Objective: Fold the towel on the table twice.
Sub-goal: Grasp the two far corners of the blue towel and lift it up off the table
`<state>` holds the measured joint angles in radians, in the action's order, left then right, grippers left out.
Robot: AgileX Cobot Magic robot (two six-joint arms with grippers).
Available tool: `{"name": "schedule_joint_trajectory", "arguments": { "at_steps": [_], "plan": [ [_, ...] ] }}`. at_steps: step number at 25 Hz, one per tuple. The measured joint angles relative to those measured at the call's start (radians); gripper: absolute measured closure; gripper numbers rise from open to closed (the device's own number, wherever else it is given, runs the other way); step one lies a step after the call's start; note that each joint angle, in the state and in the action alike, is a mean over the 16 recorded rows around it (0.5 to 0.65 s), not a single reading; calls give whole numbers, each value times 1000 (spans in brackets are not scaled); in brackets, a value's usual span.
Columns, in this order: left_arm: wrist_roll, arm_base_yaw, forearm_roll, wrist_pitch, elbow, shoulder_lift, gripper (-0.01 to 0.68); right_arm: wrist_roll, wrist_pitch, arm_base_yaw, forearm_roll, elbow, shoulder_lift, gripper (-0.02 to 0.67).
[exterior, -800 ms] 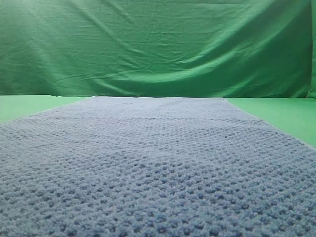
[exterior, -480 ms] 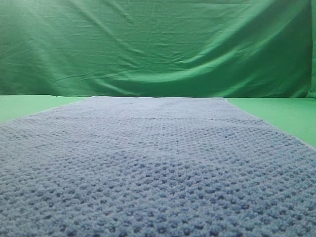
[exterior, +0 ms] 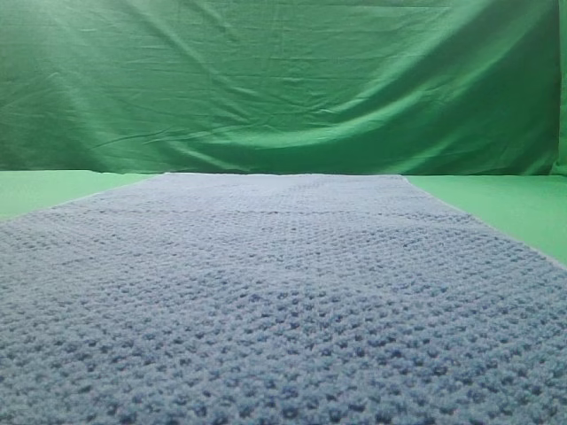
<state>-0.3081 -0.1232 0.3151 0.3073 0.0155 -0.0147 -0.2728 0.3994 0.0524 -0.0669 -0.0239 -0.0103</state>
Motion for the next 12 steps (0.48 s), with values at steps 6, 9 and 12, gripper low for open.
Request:
{"name": "schedule_joint_trajectory", "arguments": {
  "at_steps": [6,9,12],
  "plan": [
    [0,0,57,-138,0,0,577,-54,-8,0,51,0,0,649],
    [0,0,89,-218,0,0,577,-77,-45,0,44,-1,0,649],
    [0,0,120,-296,0,0,577,-83,-126,0,-8,-2,0,649]
  ]
}}
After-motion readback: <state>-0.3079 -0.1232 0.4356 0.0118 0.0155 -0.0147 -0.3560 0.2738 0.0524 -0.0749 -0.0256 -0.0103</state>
